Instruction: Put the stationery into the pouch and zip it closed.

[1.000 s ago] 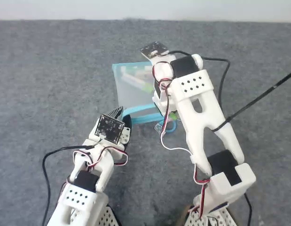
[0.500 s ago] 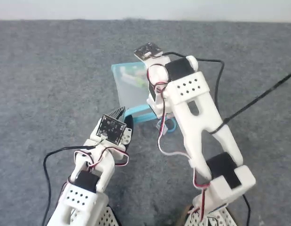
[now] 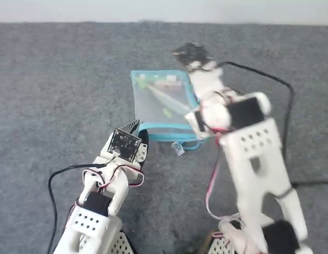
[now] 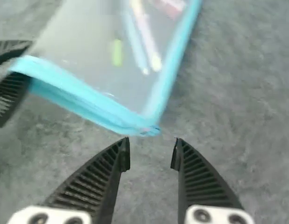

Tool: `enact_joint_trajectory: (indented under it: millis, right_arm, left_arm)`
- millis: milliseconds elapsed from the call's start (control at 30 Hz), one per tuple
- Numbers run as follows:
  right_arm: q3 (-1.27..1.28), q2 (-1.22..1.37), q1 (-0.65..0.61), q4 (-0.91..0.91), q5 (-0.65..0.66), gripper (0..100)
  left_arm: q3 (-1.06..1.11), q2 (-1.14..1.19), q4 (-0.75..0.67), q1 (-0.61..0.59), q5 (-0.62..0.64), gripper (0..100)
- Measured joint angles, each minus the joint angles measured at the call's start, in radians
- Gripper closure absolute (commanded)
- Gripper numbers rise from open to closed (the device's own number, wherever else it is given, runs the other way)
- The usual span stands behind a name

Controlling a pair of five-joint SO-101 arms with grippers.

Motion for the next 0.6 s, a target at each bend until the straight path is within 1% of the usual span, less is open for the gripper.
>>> enact_joint_trajectory:
  millis: [267, 367, 467, 600]
  right_arm:
    - [0.482, -0.319, 0.124, -0.227, 0.0, 85.4]
    - [0.615, -0.362, 0.144, -0.288, 0.0, 85.5]
    - [0.695, -0.365, 0.146, -0.344, 0.0, 85.5]
    - [0.75, -0.359, 0.144, -0.404, 0.0, 85.5]
  left_arm:
    - [0.0, 0.0, -0.021, -0.155, 0.0, 99]
    - [0.0, 0.0, -0.025, -0.158, 0.0, 99]
    - [0.0, 0.0, -0.025, -0.158, 0.0, 99]
    - [0.0, 0.0, -0.005, -0.081, 0.0, 99]
